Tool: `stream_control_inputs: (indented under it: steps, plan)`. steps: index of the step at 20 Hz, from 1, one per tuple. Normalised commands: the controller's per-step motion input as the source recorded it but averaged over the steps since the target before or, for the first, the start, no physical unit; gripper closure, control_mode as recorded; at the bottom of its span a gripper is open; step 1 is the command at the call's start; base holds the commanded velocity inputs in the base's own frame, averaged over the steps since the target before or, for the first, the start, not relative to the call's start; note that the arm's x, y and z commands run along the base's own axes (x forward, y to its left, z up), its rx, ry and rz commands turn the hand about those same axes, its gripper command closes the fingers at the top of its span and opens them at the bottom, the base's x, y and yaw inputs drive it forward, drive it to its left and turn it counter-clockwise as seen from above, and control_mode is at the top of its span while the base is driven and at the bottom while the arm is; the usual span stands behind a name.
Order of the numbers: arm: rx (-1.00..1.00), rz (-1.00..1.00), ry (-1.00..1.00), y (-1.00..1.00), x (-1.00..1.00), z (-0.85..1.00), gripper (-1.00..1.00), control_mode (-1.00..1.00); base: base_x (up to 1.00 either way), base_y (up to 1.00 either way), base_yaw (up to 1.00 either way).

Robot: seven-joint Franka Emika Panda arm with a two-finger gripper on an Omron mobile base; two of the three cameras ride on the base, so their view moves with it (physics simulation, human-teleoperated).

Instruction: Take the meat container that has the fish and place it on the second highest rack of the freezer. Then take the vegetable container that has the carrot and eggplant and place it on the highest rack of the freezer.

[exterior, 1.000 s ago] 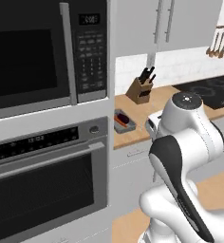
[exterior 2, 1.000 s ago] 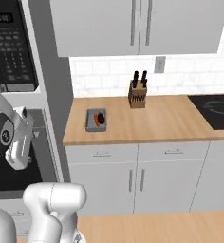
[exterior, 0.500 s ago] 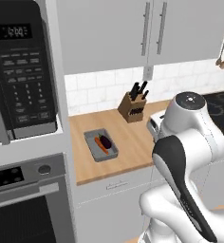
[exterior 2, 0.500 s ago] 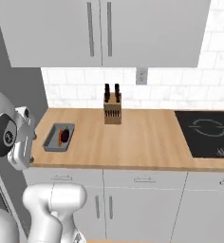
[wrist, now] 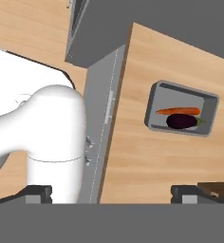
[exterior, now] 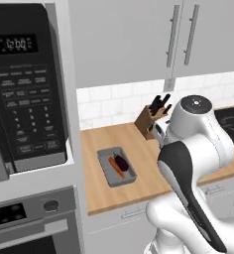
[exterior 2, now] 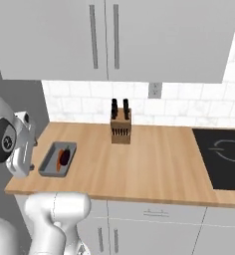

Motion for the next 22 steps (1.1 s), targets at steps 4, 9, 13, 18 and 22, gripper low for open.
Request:
stream_control_inputs:
  steps: [4,9,13,18,22]
  plan:
    - [0.04,0.04,0.03,0.00,0.00,-0.26,-1.00,-1.00,0.15,0.00,0.03]
    - [0.20,0.17,0.42,-0.16,0.59,-0.94,-1.00,-1.00,0.00,0.00,0.00]
    - [0.20,0.21,0.37,0.10,0.86,-1.00,-1.00,-1.00,0.00,0.00,0.00]
    - [0.02,-0.01,0.14,0.82,0.45,-0.89,-1.00,-1.00,0.00,0.00,0.00]
    - [-0.08,-0.28,0.00,0.89,0.35,-0.70,-1.00,-1.00,0.00,0.00,0.00]
